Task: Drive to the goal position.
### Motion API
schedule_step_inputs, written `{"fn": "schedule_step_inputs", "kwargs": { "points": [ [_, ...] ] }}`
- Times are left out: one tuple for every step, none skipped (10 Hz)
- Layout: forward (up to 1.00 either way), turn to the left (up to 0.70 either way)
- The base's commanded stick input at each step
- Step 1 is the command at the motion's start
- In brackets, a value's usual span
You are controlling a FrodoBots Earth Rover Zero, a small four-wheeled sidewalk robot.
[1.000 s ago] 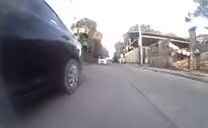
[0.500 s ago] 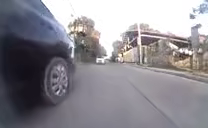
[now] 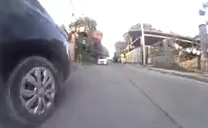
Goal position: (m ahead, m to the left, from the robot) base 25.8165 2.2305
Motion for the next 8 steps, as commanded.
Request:
{"fn": "schedule_step_inputs", "kwargs": {
  "points": [
    [1.0, 0.01],
    [1.0, 0.01],
    [1.0, 0.01],
    [1.0, 0.01],
    [1.0, 0.01],
    [1.0, 0.01],
    [1.0, -0.04],
    [1.0, -0.35]
  ]
}}
